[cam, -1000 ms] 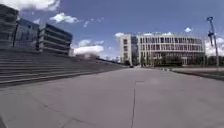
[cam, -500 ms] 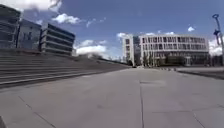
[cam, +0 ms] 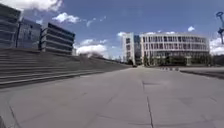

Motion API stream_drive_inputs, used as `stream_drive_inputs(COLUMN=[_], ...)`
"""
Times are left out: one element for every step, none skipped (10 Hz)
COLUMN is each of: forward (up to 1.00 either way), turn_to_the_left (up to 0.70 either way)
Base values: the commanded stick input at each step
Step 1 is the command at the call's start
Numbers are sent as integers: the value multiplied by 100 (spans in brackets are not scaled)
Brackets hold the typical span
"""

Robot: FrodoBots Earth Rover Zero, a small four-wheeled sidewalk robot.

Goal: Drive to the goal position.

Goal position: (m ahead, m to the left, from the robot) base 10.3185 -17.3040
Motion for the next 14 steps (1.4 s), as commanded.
stream_drive_inputs(forward=[69,70,70,70,70,70,70,70,70,70,70,70,70,70], turn_to_the_left=[0,4,0,0,-6,-29,-33,-35,-2,0,0,0,0,3])
